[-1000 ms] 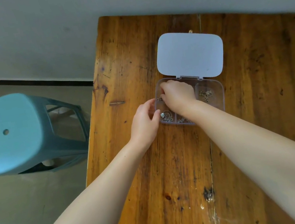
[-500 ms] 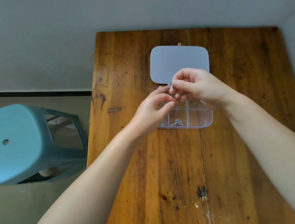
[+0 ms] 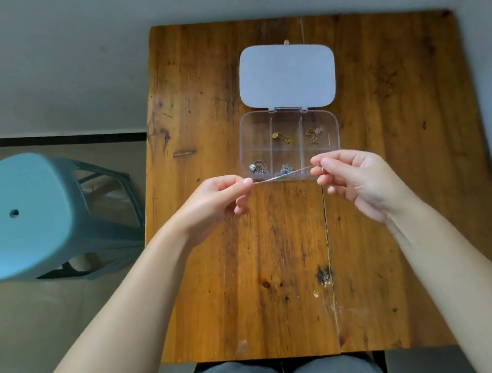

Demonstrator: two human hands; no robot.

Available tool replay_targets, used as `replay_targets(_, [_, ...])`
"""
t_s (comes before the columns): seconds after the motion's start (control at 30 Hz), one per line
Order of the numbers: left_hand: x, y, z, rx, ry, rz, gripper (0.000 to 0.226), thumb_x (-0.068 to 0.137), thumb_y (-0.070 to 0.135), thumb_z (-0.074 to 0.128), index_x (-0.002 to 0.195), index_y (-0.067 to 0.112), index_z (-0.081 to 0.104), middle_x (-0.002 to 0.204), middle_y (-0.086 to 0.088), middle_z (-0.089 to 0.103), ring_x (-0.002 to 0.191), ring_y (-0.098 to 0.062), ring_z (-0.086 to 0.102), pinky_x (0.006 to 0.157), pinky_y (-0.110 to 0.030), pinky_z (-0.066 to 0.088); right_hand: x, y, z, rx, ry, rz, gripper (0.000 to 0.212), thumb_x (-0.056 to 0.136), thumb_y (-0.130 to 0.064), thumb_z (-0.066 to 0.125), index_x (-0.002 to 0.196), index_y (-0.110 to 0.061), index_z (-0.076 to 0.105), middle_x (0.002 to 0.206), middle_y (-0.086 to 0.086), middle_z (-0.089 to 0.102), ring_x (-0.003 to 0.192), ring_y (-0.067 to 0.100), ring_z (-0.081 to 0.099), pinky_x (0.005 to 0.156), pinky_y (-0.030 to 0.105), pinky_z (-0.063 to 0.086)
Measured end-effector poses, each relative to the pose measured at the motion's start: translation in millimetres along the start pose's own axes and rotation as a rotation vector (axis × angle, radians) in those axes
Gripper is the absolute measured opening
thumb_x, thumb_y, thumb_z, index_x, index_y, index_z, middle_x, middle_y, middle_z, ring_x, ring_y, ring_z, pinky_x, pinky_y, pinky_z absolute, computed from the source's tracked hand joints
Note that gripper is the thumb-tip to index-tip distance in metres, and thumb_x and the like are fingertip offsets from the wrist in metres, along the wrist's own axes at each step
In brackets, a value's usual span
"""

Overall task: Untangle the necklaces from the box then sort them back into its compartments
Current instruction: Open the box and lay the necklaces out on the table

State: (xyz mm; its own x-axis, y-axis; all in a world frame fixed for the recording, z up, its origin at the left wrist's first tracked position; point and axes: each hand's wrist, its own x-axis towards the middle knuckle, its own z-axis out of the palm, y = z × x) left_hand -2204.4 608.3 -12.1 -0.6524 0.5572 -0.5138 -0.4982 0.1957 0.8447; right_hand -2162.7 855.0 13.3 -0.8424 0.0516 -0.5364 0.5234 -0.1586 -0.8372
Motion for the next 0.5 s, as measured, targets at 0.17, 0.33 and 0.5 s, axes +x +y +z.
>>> replay_targets(0.17, [-2.2, -15.1, -16.4, -0.061, 0.124, -0.058, 0.028, 0.093, 0.031, 0.053, 0.07, 0.014, 0.053, 0.064, 0.001, 0.05, 0.065, -0.012, 0.049, 0.085, -0.035, 0.051, -26.1, 61.5, 8.7, -0.113, 0.127, 0.221, 0.016, 0.098, -0.013, 0.048, 0.095, -0.005, 0.061, 0.084, 0.008, 0.074, 0.067, 0.011, 0.071, 0.056, 0.018, 0.055])
replay_targets(0.33, [20.7, -32.9, 1.6, 0.19, 0.447, -0.089, 0.019, 0.091, 0.023, 0.057, 0.078, 0.01, 0.058, 0.071, -0.004, 0.057, 0.066, -0.016, 0.052, 0.068, -0.032, 0.047, -47.2, 115.5, 45.6, -0.177, 0.084, 0.46, 0.013, 0.098, -0.019, 0.047, 0.1, -0.011, 0.057, 0.093, 0.003, 0.072, 0.078, 0.012, 0.071, 0.058, 0.021, 0.055])
replay_targets(0.5, [40.8, -53.2, 13.8, 0.513, 0.517, -0.075, 0.014, 0.088, 0.026, 0.058, 0.076, 0.018, 0.059, 0.07, 0.006, 0.059, 0.064, -0.009, 0.052, 0.055, -0.023, 0.039, -53.4, 151.0, 70.7, -0.295, 0.169, 0.504, 0.01, 0.093, -0.019, 0.055, 0.091, -0.015, 0.064, 0.081, 0.002, 0.066, 0.064, 0.01, 0.06, 0.05, 0.018, 0.049])
